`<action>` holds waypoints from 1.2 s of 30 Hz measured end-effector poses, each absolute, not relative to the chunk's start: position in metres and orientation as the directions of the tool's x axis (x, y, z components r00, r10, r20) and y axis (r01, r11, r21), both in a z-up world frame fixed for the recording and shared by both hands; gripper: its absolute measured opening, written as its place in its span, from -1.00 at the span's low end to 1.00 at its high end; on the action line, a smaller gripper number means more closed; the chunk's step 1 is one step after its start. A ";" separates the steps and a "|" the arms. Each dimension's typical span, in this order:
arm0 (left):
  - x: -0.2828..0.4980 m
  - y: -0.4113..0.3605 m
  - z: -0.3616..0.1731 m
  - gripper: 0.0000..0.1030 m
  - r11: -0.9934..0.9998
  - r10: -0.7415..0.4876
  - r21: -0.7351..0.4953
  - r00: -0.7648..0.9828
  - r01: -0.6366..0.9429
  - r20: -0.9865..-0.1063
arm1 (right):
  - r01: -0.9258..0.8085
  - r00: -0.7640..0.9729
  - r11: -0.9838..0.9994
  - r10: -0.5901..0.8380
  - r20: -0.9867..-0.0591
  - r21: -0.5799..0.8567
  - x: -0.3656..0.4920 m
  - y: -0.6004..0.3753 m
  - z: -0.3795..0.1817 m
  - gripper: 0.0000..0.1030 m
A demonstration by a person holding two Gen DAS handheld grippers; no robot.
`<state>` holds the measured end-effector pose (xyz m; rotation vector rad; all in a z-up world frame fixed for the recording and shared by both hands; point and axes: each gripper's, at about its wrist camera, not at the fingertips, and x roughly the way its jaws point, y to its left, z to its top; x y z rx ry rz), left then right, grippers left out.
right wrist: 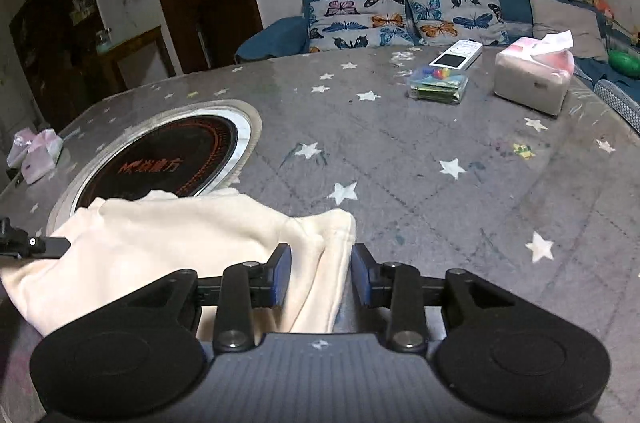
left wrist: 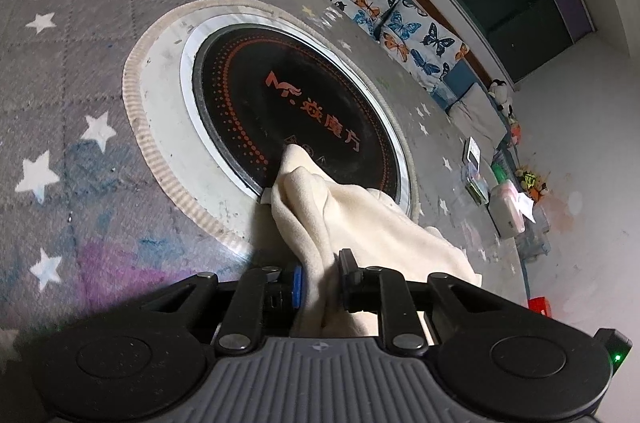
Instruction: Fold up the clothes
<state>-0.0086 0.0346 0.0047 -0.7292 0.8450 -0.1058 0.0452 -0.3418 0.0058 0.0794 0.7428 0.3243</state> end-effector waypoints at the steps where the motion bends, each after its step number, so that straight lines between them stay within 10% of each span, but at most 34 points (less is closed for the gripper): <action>1: -0.008 0.033 0.005 -0.61 0.763 -0.358 -0.619 0.675 -0.187 -0.645 | -0.261 0.691 0.946 0.321 -0.648 0.190 0.045 -0.341 0.005 -0.36; 5: -0.008 0.028 0.009 -0.66 0.795 -0.341 -0.586 0.684 -0.156 -0.645 | -0.272 0.684 0.935 0.355 -0.637 0.229 0.043 -0.339 0.005 -0.78; 36: 0.041 -0.135 0.057 -0.74 0.848 -0.511 -0.470 0.617 0.246 -0.598 | -0.030 0.847 0.996 0.072 -0.526 0.088 -0.017 -0.453 0.064 -0.81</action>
